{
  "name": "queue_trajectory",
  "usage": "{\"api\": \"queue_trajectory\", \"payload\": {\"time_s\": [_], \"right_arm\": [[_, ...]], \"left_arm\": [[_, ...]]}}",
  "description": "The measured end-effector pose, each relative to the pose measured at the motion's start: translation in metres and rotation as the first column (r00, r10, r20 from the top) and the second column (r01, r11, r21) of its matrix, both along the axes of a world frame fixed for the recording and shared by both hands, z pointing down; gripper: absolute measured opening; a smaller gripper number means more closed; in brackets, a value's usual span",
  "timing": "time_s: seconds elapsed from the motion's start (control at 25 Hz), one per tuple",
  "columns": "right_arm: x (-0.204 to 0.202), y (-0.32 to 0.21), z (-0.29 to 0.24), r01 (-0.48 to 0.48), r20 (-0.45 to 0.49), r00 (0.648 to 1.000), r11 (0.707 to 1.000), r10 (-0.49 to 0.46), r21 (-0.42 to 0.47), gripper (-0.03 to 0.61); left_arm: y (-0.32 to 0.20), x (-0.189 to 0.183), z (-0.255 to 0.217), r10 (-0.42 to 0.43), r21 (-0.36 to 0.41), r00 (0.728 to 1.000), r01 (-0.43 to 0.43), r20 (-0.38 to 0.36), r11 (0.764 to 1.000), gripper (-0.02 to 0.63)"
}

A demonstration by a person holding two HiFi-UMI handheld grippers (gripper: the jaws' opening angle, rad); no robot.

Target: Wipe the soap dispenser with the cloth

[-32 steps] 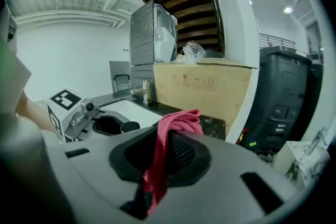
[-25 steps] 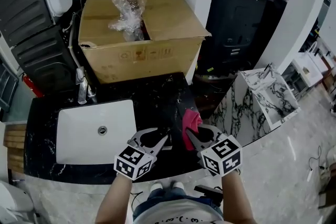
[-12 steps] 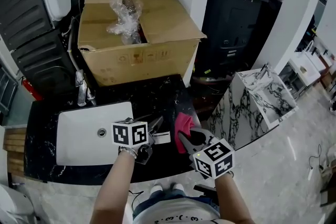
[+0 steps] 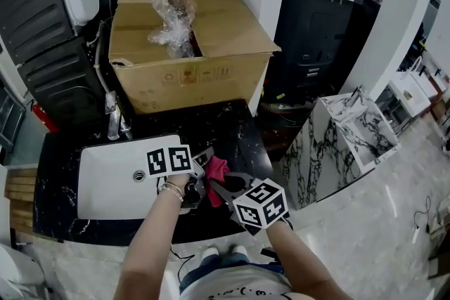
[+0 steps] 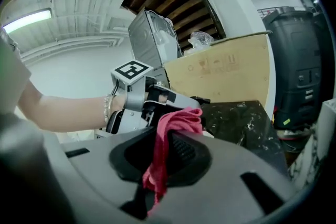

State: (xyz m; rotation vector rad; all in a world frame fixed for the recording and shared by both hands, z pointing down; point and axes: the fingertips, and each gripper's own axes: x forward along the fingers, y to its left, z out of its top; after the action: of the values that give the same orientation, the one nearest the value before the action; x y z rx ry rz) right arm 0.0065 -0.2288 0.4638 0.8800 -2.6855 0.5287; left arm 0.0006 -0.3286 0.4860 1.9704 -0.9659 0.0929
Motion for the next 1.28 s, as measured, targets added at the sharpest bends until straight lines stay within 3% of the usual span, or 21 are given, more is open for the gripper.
{"api": "queue_trajectory", "payload": {"time_s": [0.36,0.72,0.88,1.0,1.08,1.16,1.28], "right_arm": [[0.007,-0.013,0.020,-0.063,-0.025,0.998,0.988,0.060,-0.139,0.049],[0.028,0.013,0.049,-0.027,-0.130,0.991,0.964,-0.008,-0.264,0.049],[0.035,0.013,0.033,-0.025,-0.019,1.000,0.963,0.021,-0.270,0.049],[0.052,-0.010,0.001,-0.095,0.133,0.982,0.964,0.132,-0.249,0.049],[0.061,-0.029,-0.013,-0.143,0.187,0.964,0.960,0.190,-0.239,0.049],[0.060,-0.040,-0.017,-0.154,0.192,0.961,0.961,0.200,-0.231,0.049],[0.046,-0.043,-0.005,-0.140,0.127,0.977,0.966,0.170,-0.217,0.049]], "left_arm": [[-0.003,0.006,0.002,0.017,0.002,0.999,-0.017,0.036,1.000,0.097],[-0.004,0.008,0.002,0.021,0.026,0.999,-0.022,0.047,0.999,0.097],[-0.003,0.007,0.002,0.017,0.038,0.999,-0.019,0.051,0.999,0.098],[-0.002,0.008,0.001,0.018,0.056,0.998,-0.021,0.062,0.998,0.098],[-0.001,0.009,-0.001,0.016,0.067,0.997,-0.021,0.071,0.998,0.098],[0.000,0.009,-0.001,0.015,0.072,0.997,-0.021,0.082,0.997,0.098],[0.002,0.009,-0.002,0.013,0.078,0.995,-0.020,0.095,0.997,0.098]]}}
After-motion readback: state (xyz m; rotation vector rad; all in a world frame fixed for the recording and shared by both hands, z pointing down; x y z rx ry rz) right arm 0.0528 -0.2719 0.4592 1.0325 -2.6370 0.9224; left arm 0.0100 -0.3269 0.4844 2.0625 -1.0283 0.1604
